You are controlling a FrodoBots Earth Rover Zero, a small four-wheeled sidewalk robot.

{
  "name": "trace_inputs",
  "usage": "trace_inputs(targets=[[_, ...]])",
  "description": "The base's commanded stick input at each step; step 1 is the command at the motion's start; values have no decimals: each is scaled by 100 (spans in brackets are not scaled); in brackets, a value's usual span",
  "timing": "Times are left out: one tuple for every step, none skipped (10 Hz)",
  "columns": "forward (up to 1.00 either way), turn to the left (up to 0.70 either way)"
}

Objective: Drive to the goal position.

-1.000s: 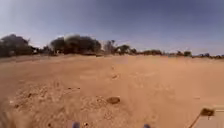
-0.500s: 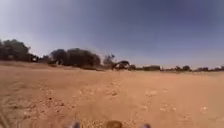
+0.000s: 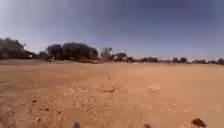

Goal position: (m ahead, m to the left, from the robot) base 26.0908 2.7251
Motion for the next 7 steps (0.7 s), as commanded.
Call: trace_inputs(targets=[[70, 0], [70, 0], [70, 0], [70, 0], [70, 0], [70, 0], [70, 0]])
